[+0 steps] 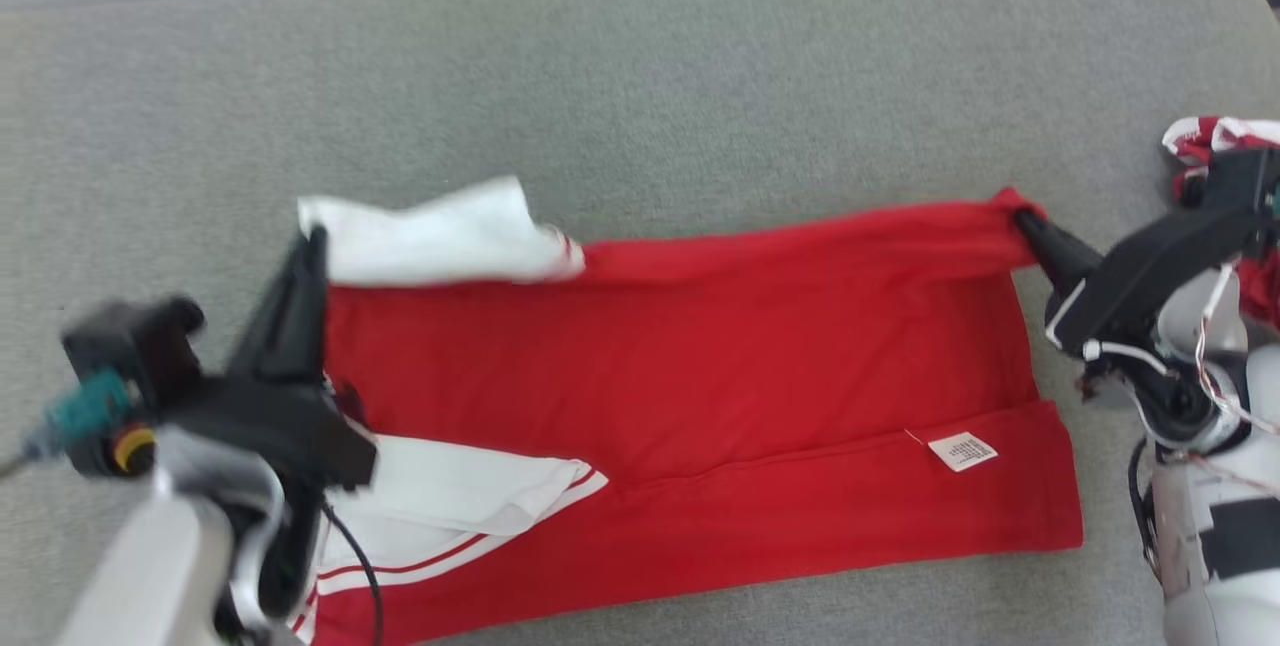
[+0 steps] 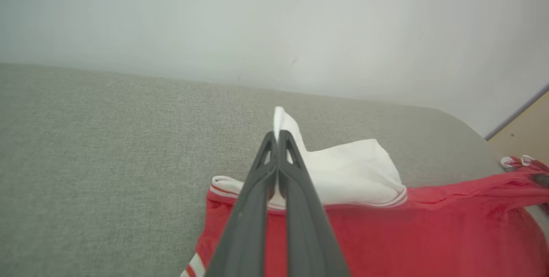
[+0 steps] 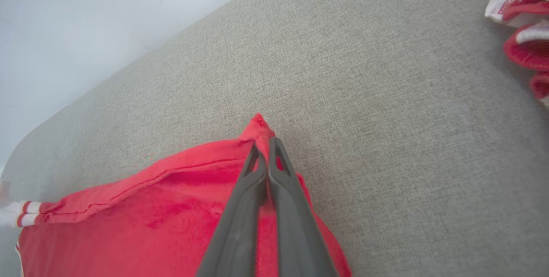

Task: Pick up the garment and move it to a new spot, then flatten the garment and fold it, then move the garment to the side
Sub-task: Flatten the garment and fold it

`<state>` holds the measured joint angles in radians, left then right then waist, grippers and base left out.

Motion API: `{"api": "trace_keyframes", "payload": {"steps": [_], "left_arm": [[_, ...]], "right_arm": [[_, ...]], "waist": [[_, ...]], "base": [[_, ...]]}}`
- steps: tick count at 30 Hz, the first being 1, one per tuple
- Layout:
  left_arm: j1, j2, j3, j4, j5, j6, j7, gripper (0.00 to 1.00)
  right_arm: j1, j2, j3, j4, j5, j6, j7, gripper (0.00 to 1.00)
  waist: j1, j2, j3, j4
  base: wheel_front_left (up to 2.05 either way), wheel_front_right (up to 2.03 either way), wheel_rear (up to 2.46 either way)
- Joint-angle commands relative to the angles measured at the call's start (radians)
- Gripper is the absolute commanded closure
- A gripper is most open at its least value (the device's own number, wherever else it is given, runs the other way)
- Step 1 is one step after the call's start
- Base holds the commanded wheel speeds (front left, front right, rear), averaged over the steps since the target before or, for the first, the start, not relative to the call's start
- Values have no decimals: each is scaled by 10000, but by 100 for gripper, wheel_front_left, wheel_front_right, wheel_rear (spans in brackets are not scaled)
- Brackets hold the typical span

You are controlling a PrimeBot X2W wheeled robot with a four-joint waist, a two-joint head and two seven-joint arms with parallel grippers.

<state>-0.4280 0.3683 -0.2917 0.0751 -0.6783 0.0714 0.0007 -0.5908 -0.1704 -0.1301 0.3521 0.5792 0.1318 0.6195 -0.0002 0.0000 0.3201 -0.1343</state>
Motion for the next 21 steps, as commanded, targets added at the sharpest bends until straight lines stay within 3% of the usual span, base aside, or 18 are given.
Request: {"api": "trace_keyframes", "payload": {"steps": [1, 10, 21], "left_arm": [[357, -65, 0, -206, -106, 66, -75, 100], [2463, -422, -239, -1429, -475, 420, -239, 100], [4310, -774, -377, -1693, -1131, 524, -414, 100]], "right_arm": [[200, -108, 15, -25, -28, -24, -91, 100], [1290, -622, -37, -3, -494, -24, -137, 100], [2547, -577, -350, -275, -646, -24, 115, 100]], "waist": [[2, 0, -225, 182], [2, 0, -777, 603], [2, 0, -1322, 822]], "base": [[0, 0, 0], [0, 0, 0], [0, 0, 0]]}}
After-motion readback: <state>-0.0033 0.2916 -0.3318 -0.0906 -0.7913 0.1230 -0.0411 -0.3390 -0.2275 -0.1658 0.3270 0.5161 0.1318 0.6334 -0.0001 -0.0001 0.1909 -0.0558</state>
